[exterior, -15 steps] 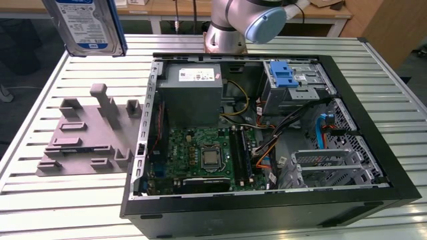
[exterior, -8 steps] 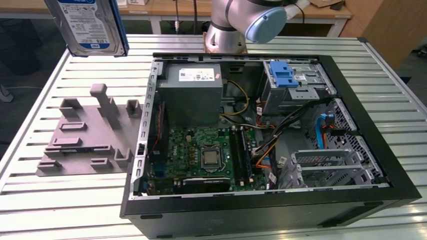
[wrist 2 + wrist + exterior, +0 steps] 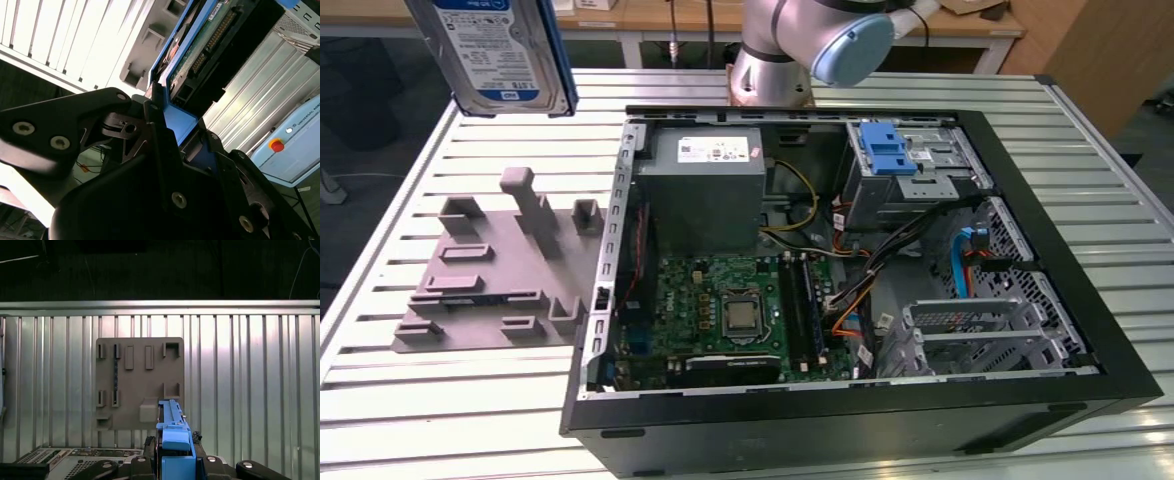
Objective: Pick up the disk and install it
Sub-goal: 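Pick up the disk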
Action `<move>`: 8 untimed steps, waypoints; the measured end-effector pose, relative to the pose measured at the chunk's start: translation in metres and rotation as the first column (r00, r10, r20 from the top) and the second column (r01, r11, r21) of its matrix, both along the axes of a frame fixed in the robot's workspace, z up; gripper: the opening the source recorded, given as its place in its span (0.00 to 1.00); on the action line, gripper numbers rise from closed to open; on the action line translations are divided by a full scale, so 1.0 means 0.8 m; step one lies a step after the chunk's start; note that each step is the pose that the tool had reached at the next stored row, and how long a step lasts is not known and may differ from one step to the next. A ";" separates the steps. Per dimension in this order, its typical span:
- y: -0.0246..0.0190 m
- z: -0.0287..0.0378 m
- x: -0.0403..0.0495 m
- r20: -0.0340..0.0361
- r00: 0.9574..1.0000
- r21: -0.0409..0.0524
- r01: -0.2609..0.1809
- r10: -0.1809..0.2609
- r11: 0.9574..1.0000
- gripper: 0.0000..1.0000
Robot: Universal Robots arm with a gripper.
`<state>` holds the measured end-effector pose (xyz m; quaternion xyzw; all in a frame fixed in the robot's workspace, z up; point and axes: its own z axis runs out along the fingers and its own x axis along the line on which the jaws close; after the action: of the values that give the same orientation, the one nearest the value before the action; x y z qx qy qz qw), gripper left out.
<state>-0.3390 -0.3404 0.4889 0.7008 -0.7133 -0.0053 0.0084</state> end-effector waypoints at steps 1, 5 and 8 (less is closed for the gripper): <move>-0.0012 0.0000 0.000 0.000 1.000 0.000 0.000 0.000 1.000 0.36; -0.0045 -0.0001 0.000 0.000 1.000 0.000 0.000 0.000 1.000 0.36; -0.0046 0.0000 0.000 0.000 1.000 0.000 0.000 0.000 1.000 0.36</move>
<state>-0.3389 -0.3440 0.4889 0.7008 -0.7133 -0.0053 0.0084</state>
